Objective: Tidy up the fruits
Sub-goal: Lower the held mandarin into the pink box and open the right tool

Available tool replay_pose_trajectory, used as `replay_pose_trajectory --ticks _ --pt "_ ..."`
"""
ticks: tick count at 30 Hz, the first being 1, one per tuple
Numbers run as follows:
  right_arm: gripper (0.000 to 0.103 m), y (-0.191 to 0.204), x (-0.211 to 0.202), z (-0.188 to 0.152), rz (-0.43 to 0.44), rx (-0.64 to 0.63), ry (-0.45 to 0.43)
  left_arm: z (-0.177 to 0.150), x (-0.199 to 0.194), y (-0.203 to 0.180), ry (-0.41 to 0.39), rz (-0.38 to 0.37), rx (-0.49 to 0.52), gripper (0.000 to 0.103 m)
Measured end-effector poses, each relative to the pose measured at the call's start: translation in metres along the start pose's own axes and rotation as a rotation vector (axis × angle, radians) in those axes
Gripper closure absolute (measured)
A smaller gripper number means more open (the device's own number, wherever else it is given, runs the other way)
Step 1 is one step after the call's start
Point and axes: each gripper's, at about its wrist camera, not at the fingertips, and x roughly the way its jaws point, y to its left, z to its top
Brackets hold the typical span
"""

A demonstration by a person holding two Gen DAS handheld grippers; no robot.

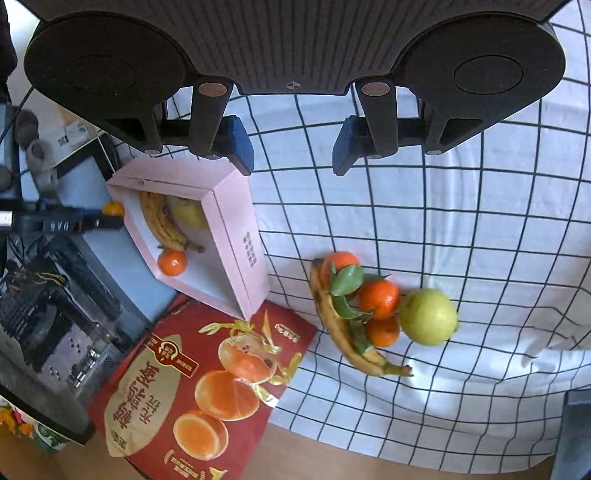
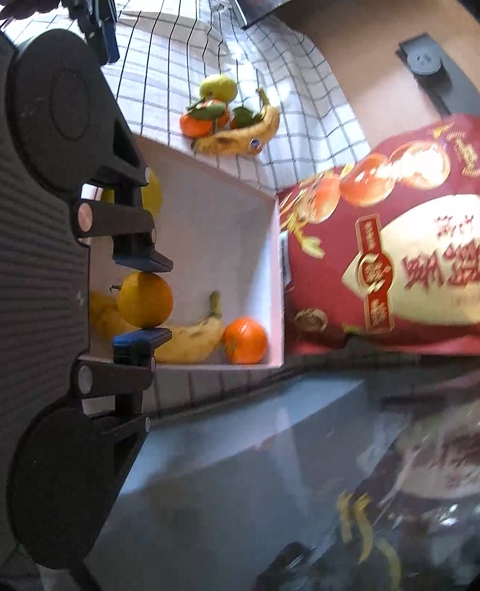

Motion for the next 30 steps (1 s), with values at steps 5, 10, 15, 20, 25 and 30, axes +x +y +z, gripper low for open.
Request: replay_pose_trajectory --ticks 5,10,15,20,25,30 --pt "0.069 -0.001 0.004 -0.017 -0.039 -0.001 0.041 -0.002 -0.003 0.001 0.003 0.016 0.016 0.051" --pt "0.062 -0.009 -0.013 -0.027 -0.023 0.058 -0.019 -0.004 -0.004 -0.001 0.009 0.021 0.023 0.051" --pt "0.061 -0.006 -0.029 -0.025 -0.033 0.065 -0.079 -0.005 -0.001 0.002 0.019 0.044 0.008 0.051" --pt "0.060 0.012 -0.031 -0.020 -0.024 0.035 -0.109 -0.004 -0.002 0.013 0.028 0.071 -0.043 0.051" --pt "0.055 0.060 -0.012 -0.016 0.022 -0.090 -0.113 0.009 -0.005 0.025 -0.008 0.132 -0.001 0.051" --pt "0.055 0.120 0.010 -0.011 0.072 -0.205 -0.102 0.043 -0.001 0.053 -0.069 0.178 -0.055 0.051"
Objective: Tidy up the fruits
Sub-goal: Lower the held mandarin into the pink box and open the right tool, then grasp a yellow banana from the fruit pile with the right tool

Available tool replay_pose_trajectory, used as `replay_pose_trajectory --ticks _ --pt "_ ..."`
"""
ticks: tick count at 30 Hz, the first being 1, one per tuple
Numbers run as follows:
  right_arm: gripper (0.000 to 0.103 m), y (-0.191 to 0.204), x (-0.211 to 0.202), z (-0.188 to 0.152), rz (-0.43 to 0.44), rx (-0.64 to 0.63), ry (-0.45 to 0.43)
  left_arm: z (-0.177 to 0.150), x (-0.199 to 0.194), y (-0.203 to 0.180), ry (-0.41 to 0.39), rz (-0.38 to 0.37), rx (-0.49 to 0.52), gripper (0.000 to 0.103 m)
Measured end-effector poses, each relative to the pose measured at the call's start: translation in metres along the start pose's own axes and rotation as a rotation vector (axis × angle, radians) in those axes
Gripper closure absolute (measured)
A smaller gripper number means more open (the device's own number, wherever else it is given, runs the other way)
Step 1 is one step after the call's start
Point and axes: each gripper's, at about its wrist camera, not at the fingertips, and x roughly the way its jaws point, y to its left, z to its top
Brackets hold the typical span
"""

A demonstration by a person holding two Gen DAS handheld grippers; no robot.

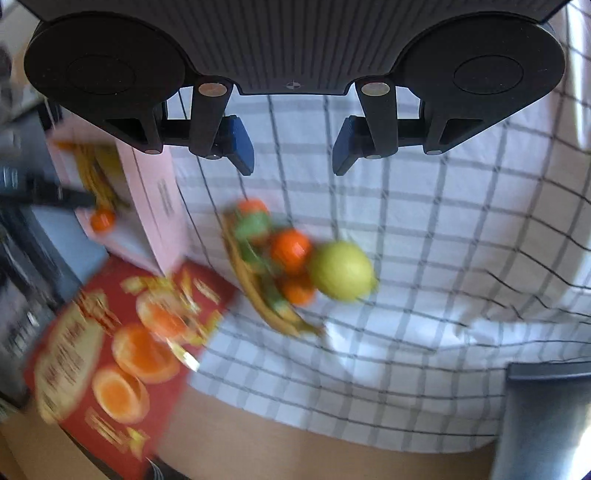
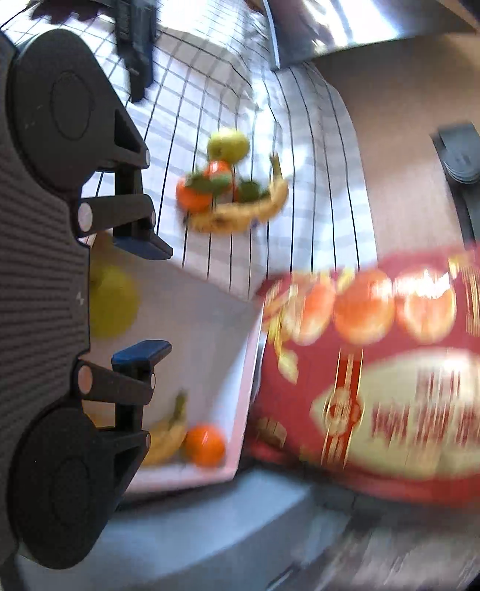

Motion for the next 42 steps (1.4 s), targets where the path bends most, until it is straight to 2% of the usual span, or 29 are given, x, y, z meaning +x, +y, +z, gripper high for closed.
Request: replay_pose_trajectory --ticks 3,6,11,18,22,25,27,34,38,42 --pt "0.055 0.030 0.012 0.014 0.034 -0.071 -0.009 0.014 -0.003 0.012 -0.028 -0.008 -0.038 0.051" --pt "0.055 0.048 0.031 0.035 0.102 -0.096 -0.011 0.016 -0.005 0.024 -0.019 -0.011 -0.053 0.051" --pt "0.057 0.064 0.102 0.074 0.193 -0.056 0.089 0.011 -0.010 0.049 0.019 -0.028 -0.047 0.051" --pt "0.057 0.065 0.190 0.101 0.151 -0.069 0.236 0.008 -0.015 0.086 0.011 -0.034 -0.090 0.051" --pt "0.057 0.069 0.219 0.104 0.149 -0.071 0.303 0.009 -0.012 0.097 0.014 -0.031 -0.105 0.051" --pt "0.065 0.077 0.232 0.102 0.141 -0.089 0.330 0.009 -0.012 0.101 0.015 -0.022 -0.112 0.051" --pt "0.065 0.081 0.229 0.102 0.126 -0.095 0.326 0.009 -0.012 0.101 0.013 -0.019 -0.114 0.051" --pt "0.067 0.065 0.185 0.106 0.192 0.048 0.318 0.007 -0.011 0.082 0.012 -0.031 -0.089 0.051" --pt "0.067 0.070 0.141 0.100 0.239 0.014 0.271 0.001 -0.010 0.062 0.019 -0.045 -0.068 0.051" --pt "0.067 0.072 0.094 0.075 0.274 -0.009 0.223 -0.007 -0.014 0.046 0.014 -0.050 -0.048 0.052"
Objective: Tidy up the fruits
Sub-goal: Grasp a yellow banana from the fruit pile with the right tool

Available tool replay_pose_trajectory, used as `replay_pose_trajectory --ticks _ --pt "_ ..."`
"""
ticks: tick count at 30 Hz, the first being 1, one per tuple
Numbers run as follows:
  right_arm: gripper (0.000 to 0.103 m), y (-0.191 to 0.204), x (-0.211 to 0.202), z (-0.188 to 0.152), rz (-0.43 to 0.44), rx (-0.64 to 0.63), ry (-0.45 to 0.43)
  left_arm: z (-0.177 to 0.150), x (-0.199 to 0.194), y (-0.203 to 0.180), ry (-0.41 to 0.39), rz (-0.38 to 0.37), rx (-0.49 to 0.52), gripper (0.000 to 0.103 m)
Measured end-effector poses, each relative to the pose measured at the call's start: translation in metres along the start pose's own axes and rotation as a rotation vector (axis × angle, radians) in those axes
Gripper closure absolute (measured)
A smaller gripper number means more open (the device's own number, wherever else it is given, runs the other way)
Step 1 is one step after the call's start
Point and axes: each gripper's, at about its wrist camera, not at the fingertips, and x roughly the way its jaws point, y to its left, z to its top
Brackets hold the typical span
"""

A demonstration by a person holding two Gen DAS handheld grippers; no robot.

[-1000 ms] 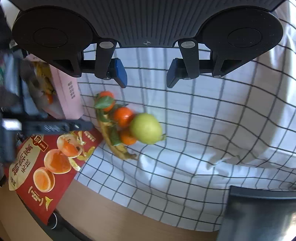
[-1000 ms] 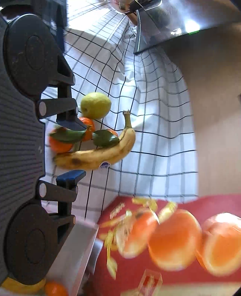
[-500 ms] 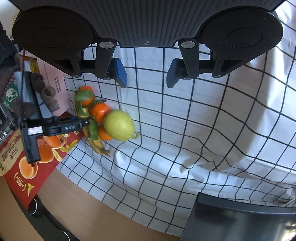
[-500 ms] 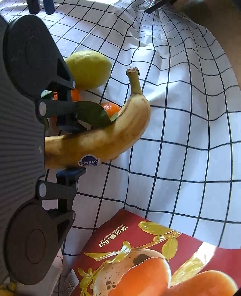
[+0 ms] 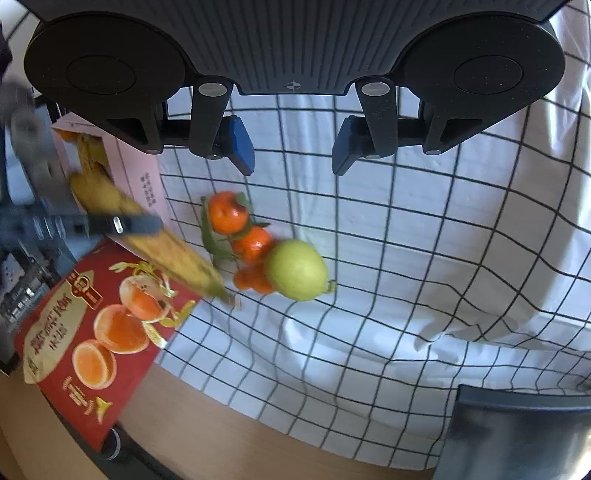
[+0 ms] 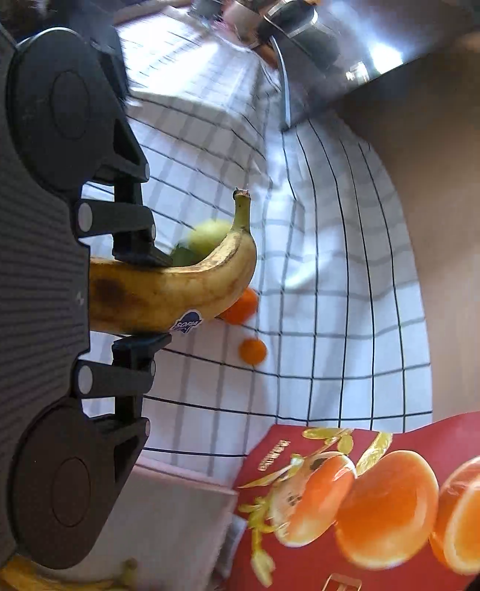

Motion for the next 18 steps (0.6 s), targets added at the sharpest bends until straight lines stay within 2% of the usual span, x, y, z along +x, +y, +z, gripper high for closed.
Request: replay_pose_trajectory --ticks 4,6,10,15,18 --pt "0.067 0.035 -0.034 -0.059 -0.109 -0.180 -0.091 -0.008 -0.008 -0.002 -0.026 0.027 -0.024 0.052" --pt "0.067 0.043 -0.043 -0.088 -0.137 -0.232 -0.119 -0.012 -0.010 -0.001 -0.031 0.053 -0.040 0.052" --pt "0.067 0.040 -0.054 -0.137 -0.109 -0.199 -0.100 -0.014 -0.009 -0.010 -0.010 0.060 -0.019 0.052" --pt "0.067 0.032 -0.059 -0.184 -0.118 -0.144 -0.088 -0.006 0.004 -0.050 0.007 0.009 0.156 0.052" --pt "0.067 0.026 -0.065 -0.203 -0.161 -0.118 -0.106 0.001 0.023 -0.075 0.014 0.022 0.269 0.052"
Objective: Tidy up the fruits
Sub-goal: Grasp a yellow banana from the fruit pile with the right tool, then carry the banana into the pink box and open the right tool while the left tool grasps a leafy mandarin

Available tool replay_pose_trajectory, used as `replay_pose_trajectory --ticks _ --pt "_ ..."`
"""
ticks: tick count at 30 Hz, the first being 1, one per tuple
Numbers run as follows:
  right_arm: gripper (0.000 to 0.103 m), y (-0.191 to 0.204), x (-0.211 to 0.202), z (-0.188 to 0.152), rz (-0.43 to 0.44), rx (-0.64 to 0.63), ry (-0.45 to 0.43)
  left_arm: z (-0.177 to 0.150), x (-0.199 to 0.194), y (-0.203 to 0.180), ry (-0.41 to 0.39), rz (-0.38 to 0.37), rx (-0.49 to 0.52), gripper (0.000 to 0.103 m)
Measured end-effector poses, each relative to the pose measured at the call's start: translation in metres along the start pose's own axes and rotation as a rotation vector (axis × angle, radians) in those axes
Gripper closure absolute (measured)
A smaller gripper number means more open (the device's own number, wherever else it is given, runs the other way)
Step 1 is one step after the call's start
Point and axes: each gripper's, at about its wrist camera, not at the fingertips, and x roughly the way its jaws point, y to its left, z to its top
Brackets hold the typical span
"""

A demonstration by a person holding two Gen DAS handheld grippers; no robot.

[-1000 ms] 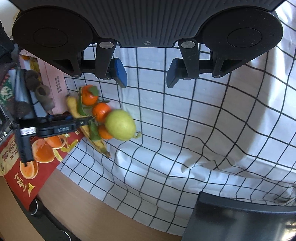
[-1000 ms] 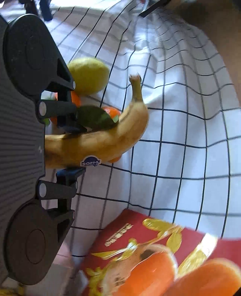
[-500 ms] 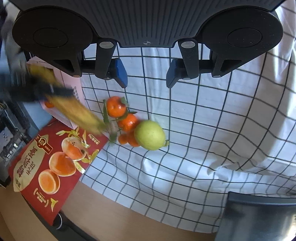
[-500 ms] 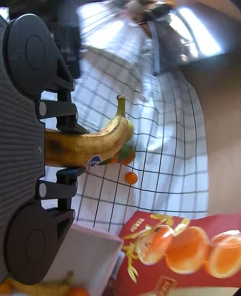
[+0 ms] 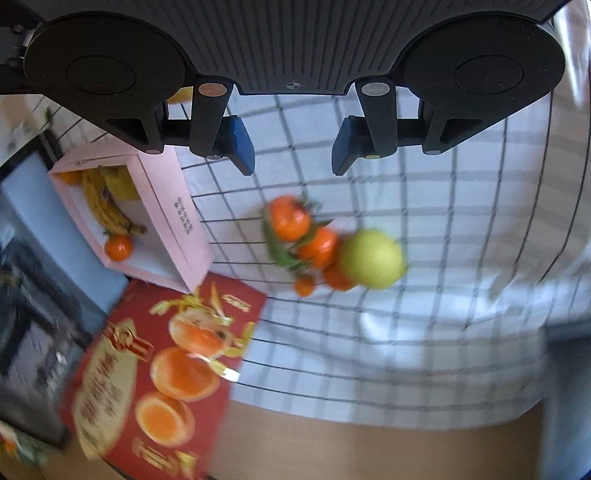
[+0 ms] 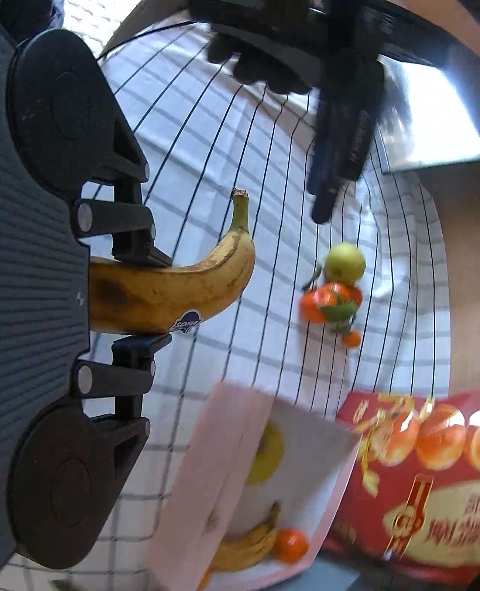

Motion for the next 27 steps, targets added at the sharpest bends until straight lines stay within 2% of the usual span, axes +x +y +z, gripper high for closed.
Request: replay_pose_trajectory --ticks 4,10,12,15,17,19,23,27 --pt "0.067 -0.011 -0.009 -0.018 -0.084 0.025 -0.029 0.018 0.033 -0.024 0.000 0.059 0.072 0.052" --pt "0.067 -0.025 -0.007 -0.039 -0.158 0.091 -0.033 0.031 0.084 -0.031 0.044 0.144 0.055 0.052" --pt "0.067 -0.026 -0.008 -0.045 -0.170 0.098 -0.035 0.032 0.096 -0.031 0.064 0.165 0.059 0.047" --pt "0.067 -0.024 -0.009 -0.048 -0.176 0.101 -0.048 0.034 0.108 -0.035 0.081 0.156 0.072 0.047" --pt "0.067 -0.024 -0.008 -0.048 -0.179 0.103 -0.053 0.035 0.111 -0.039 0.081 0.157 0.085 0.053" --pt "0.067 -0.023 -0.007 -0.048 -0.180 0.099 -0.055 0.034 0.112 -0.043 0.079 0.157 0.098 0.053" --pt "0.067 -0.025 -0.005 -0.047 -0.168 0.107 -0.053 0.025 0.095 -0.045 0.069 0.079 0.085 0.054" --pt "0.067 -0.026 -0.002 -0.048 -0.162 0.101 -0.057 0.004 0.059 -0.045 0.067 0.008 0.057 0.054"
